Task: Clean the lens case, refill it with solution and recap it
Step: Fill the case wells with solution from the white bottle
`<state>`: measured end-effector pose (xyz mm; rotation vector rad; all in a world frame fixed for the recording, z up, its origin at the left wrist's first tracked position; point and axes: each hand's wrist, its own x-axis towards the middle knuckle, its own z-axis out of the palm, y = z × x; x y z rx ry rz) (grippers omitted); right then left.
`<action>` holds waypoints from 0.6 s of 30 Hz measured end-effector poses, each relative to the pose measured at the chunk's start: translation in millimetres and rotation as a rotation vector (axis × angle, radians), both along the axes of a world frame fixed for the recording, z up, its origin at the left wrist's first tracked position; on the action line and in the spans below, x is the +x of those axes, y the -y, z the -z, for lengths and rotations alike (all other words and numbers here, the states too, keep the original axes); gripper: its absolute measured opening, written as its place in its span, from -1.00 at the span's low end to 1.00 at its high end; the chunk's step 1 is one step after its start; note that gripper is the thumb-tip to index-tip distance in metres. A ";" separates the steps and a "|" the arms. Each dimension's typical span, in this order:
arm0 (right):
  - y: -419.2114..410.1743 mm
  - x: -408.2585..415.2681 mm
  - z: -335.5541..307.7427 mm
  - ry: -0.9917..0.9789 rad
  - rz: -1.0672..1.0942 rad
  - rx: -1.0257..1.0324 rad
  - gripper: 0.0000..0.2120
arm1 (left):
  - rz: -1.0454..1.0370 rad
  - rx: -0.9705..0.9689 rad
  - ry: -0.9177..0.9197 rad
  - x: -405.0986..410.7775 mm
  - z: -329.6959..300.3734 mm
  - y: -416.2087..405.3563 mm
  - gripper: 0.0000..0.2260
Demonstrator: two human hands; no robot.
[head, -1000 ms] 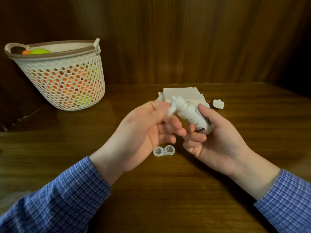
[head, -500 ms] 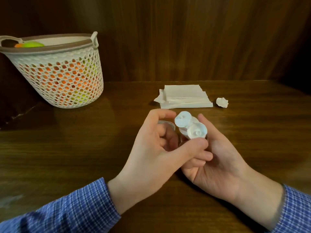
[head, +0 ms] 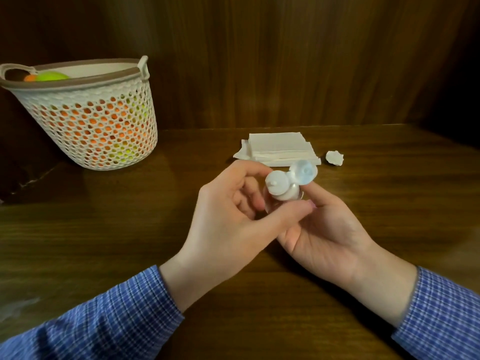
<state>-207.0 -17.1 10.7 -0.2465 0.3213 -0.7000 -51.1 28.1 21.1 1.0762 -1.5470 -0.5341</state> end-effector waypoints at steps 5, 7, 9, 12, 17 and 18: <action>21.9 -7.2 5.1 -0.059 0.070 0.084 -0.60 | -0.107 0.072 0.370 48.0 12.3 3.8 -0.45; 26.9 -10.1 5.5 -0.085 0.045 0.080 -0.61 | -0.080 0.099 0.610 60.5 19.9 5.6 -0.33; 32.0 -11.3 6.5 -0.108 0.013 0.064 -0.62 | -0.019 0.142 0.718 62.5 25.6 8.9 -0.25; 42.4 -6.7 6.8 -0.206 -0.035 0.000 -0.60 | 0.038 0.167 0.728 57.3 29.2 14.9 -0.27; 53.9 3.2 6.6 -0.361 -0.104 -0.153 -0.64 | 0.024 0.159 0.644 57.8 25.5 16.5 -0.42; 54.7 4.5 6.6 -0.394 -0.112 -0.198 -0.64 | 0.028 0.162 0.626 58.2 24.6 15.3 -0.42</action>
